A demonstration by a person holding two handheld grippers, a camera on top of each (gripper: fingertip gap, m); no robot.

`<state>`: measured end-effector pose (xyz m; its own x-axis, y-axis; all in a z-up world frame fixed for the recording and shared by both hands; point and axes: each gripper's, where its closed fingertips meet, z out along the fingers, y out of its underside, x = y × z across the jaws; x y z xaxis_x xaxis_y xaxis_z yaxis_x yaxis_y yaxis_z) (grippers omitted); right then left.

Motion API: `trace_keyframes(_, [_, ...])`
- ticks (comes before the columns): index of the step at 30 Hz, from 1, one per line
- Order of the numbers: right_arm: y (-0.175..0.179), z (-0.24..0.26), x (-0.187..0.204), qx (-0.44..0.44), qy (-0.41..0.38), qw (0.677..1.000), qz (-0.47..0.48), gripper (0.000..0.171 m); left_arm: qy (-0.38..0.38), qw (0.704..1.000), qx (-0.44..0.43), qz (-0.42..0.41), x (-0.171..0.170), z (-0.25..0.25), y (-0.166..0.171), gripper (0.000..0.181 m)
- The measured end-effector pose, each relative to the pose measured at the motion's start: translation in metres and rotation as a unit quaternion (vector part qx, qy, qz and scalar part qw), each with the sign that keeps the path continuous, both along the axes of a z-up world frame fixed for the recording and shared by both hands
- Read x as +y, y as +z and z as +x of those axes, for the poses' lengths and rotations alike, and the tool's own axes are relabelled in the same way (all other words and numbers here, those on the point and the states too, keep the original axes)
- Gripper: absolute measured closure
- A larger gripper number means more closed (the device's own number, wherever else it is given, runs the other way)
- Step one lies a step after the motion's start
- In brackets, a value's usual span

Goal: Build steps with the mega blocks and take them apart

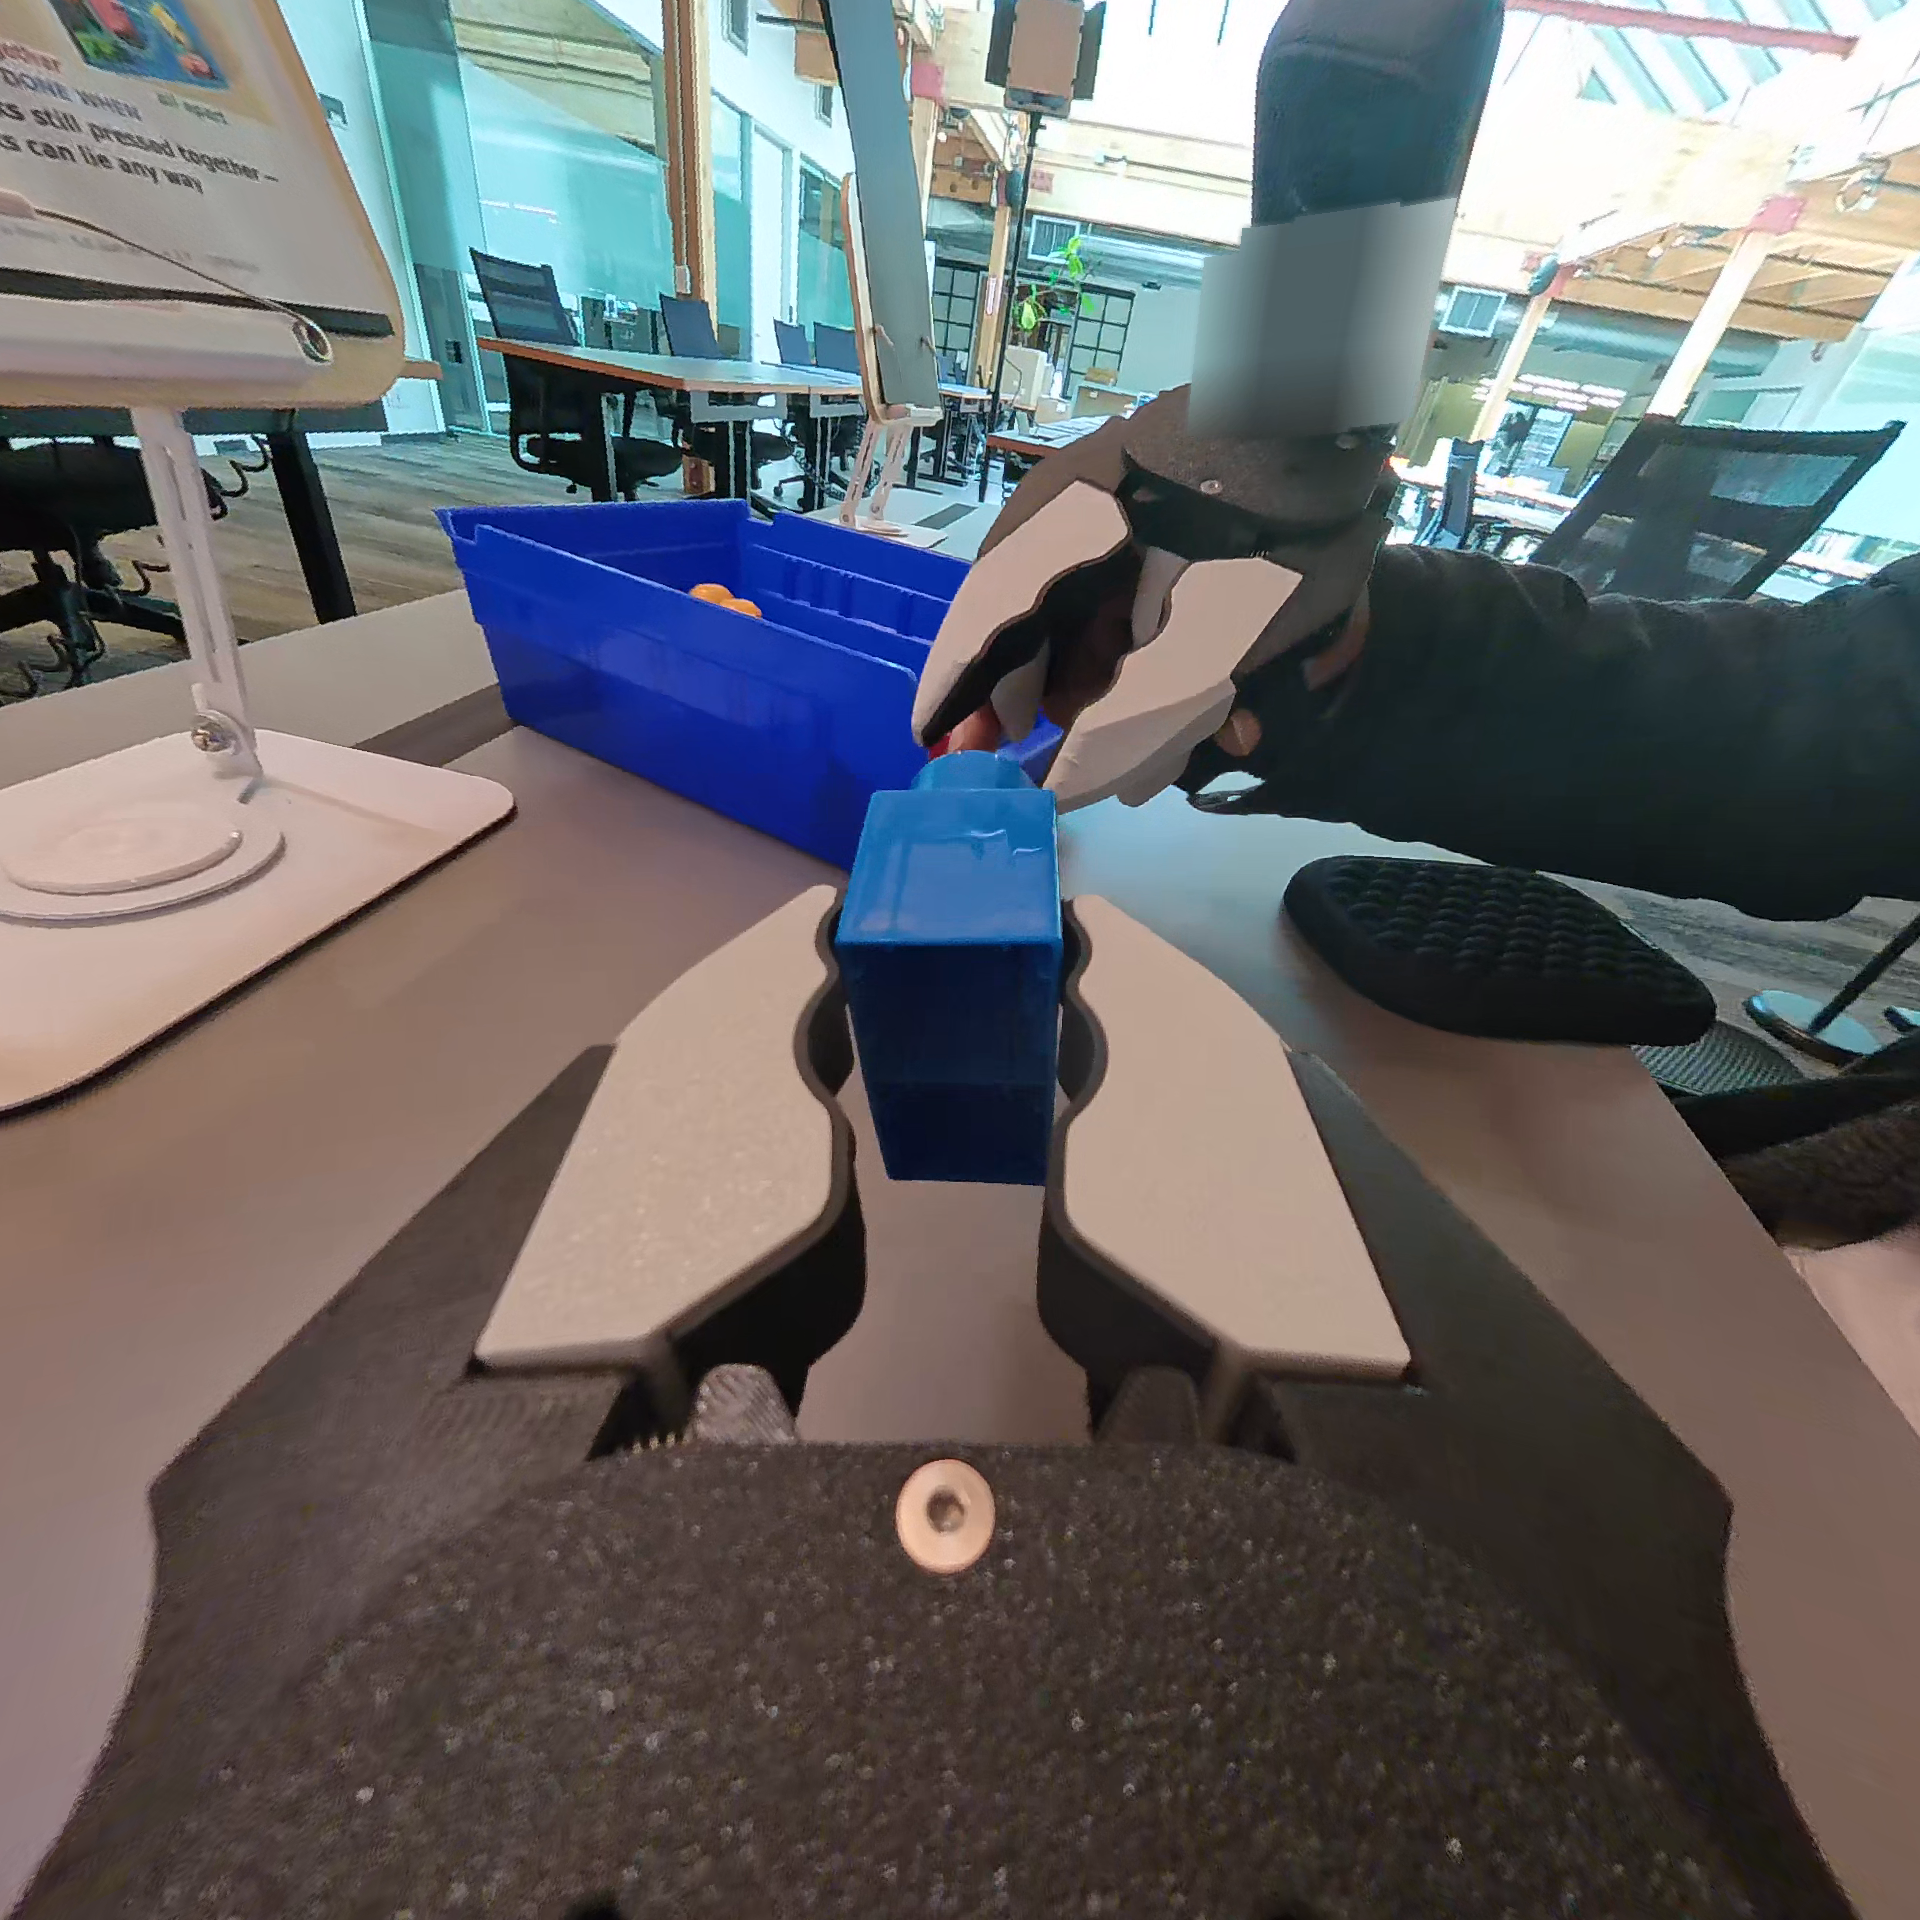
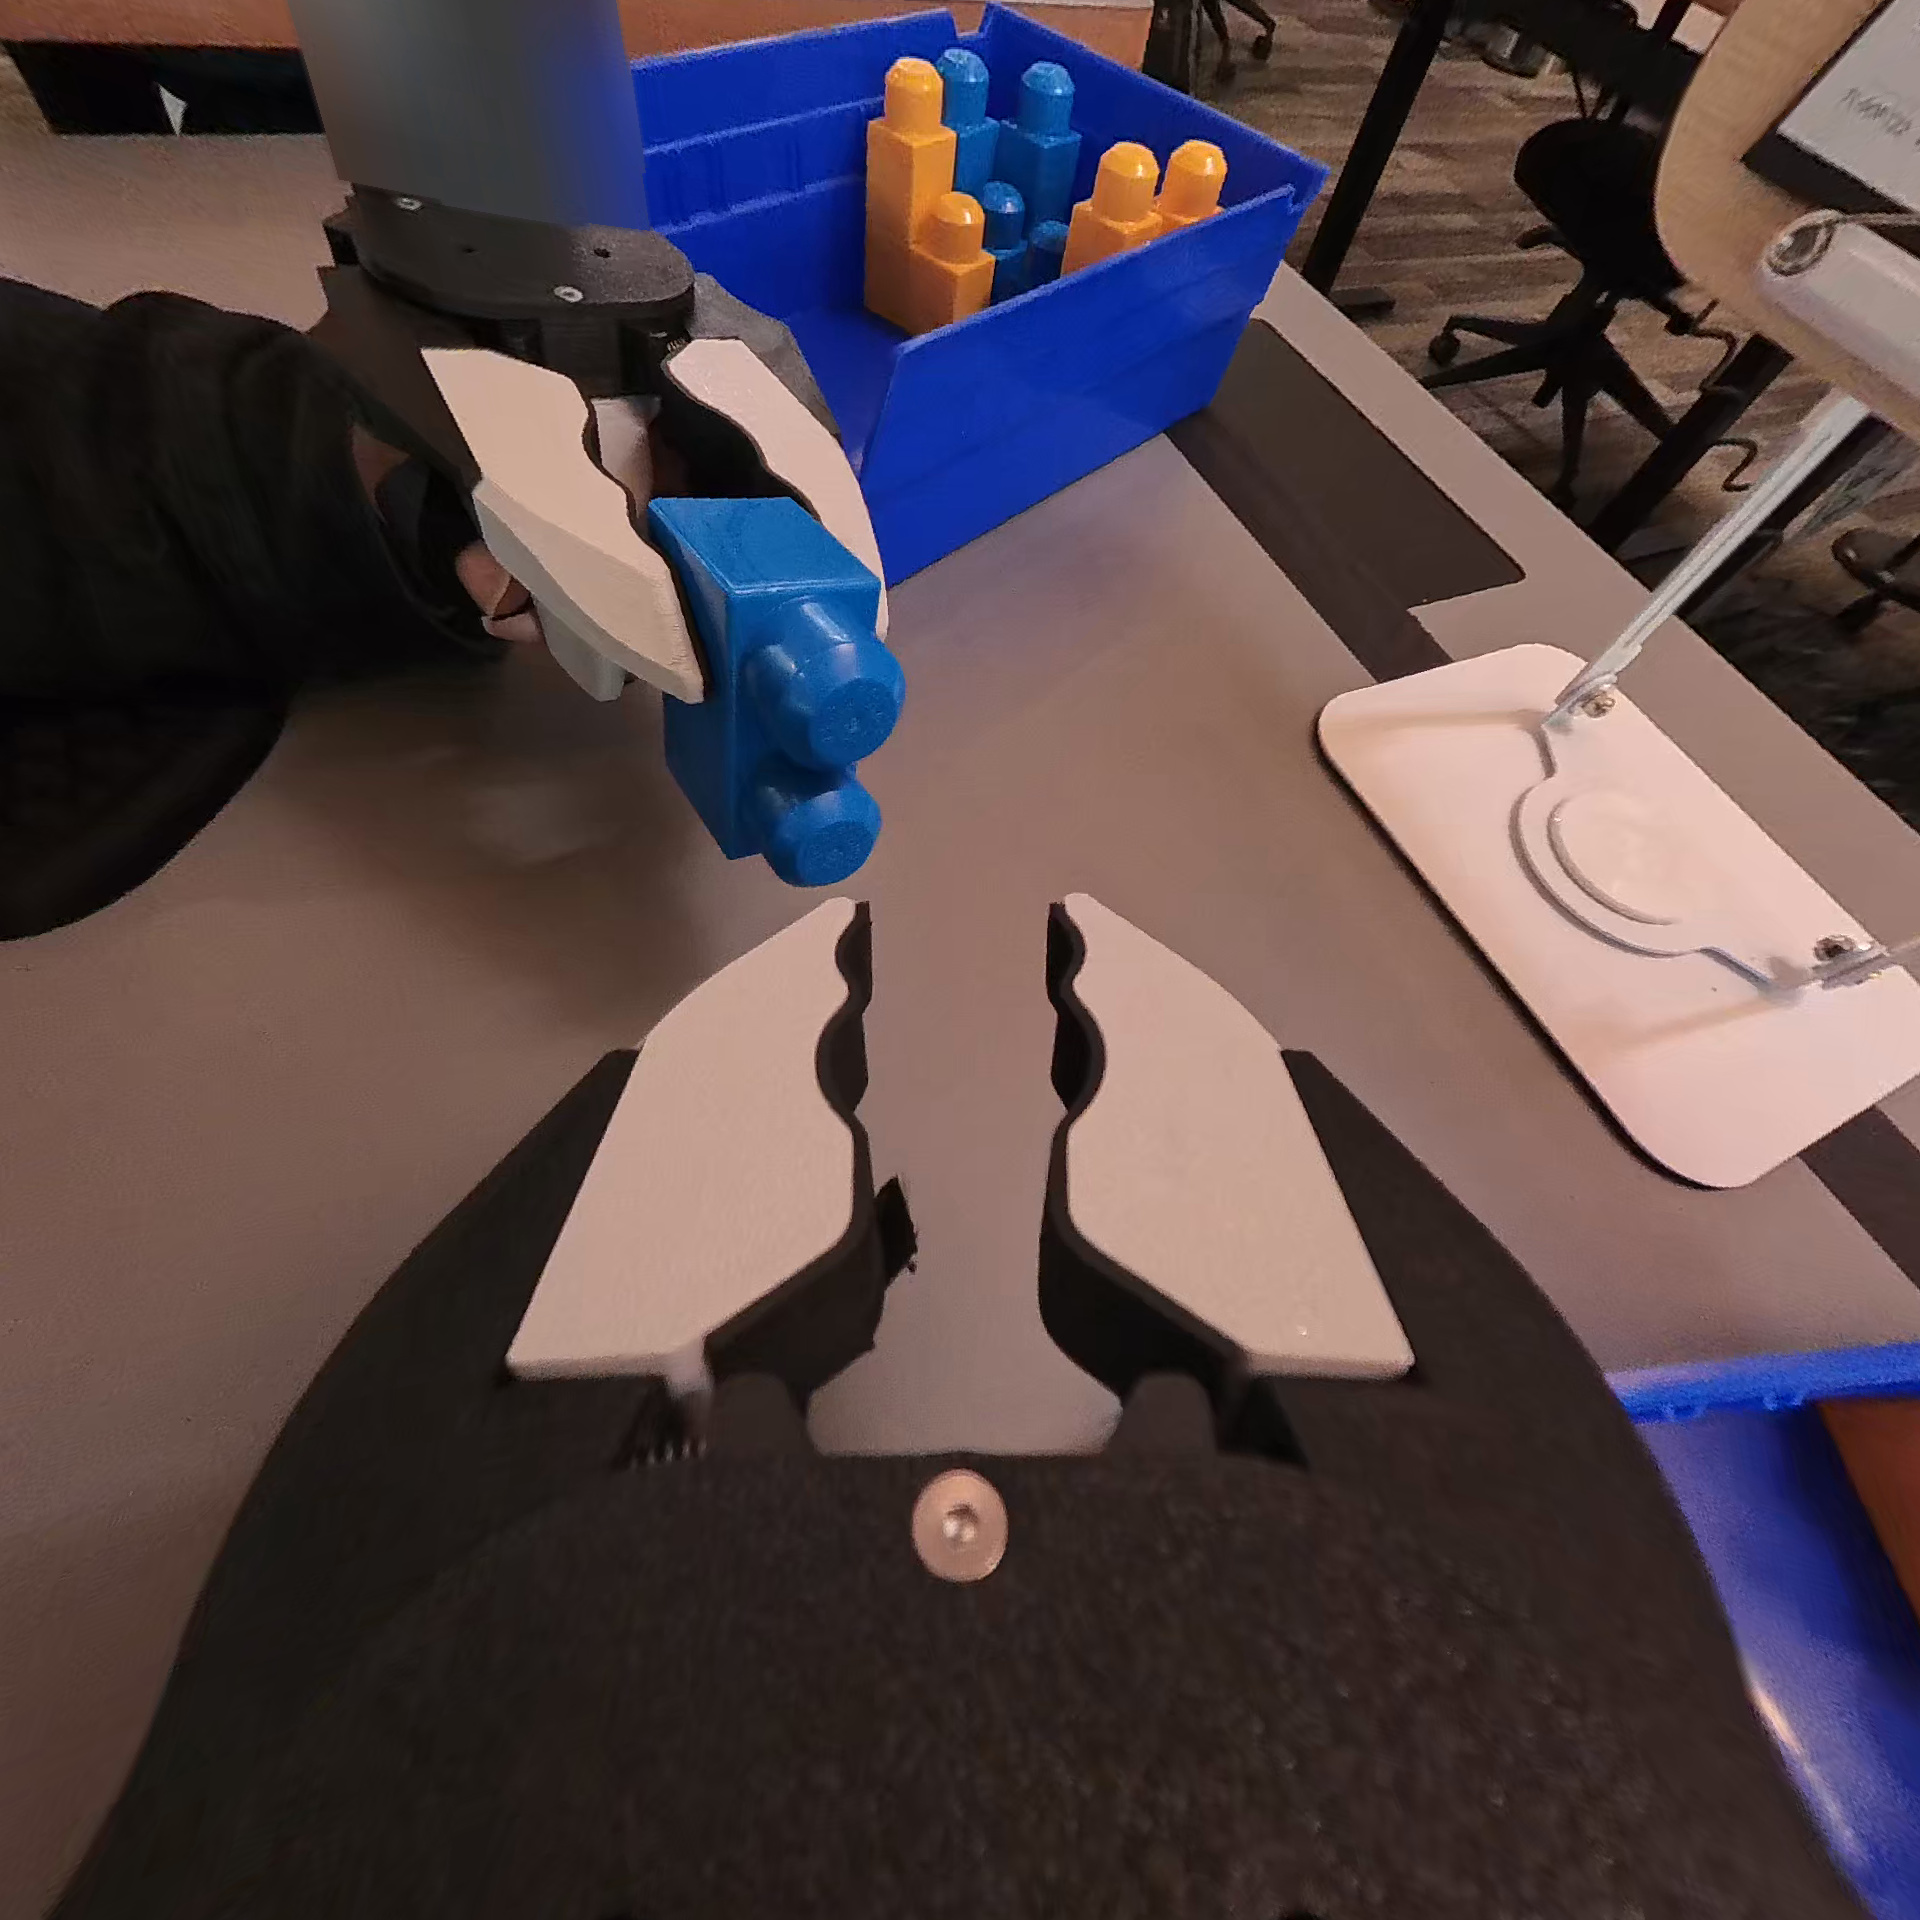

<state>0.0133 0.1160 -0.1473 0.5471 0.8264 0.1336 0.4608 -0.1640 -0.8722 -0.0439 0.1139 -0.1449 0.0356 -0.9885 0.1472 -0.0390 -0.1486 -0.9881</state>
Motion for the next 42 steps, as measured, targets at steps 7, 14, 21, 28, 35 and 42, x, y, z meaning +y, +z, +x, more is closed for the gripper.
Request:
trace_keyframes(7, [0.006, 0.0, -0.008, 0.018, -0.007, 1.0, 0.017, 0.139, 0.008, 1.0, 0.002, 0.003, 0.002, -0.003, 0.0, 0.145])
trace_keyframes(14, [0.006, 0.0, -0.009, 0.078, -0.028, 0.996, 0.026, 0.139, 0.012, 1.0, -0.006, 0.015, 0.0, -0.003, 0.009, 0.145])
trace_keyframes(21, [0.014, -0.008, -0.018, 0.123, 0.0, 0.992, 0.034, 0.137, 0.009, 1.0, -0.023, 0.02, 0.0, -0.009, 0.019, 0.145])
trace_keyframes(28, [0.024, -0.017, -0.03, 0.191, 0.042, 0.981, 0.018, 0.135, -0.022, 0.999, -0.046, 0.009, -0.013, -0.005, 0.026, 0.145])
trace_keyframes(35, [0.035, -0.032, -0.045, 0.229, 0.093, 0.969, 0.017, 0.129, -0.083, 0.995, -0.05, 0.011, -0.041, 0.008, 0.029, 0.145])
trace_keyframes(42, [0.042, -0.038, -0.061, 0.184, 0.128, 0.974, 0.02, 0.142, -0.112, 0.992, -0.047, 0.023, -0.059, 0.02, 0.028, 0.145])
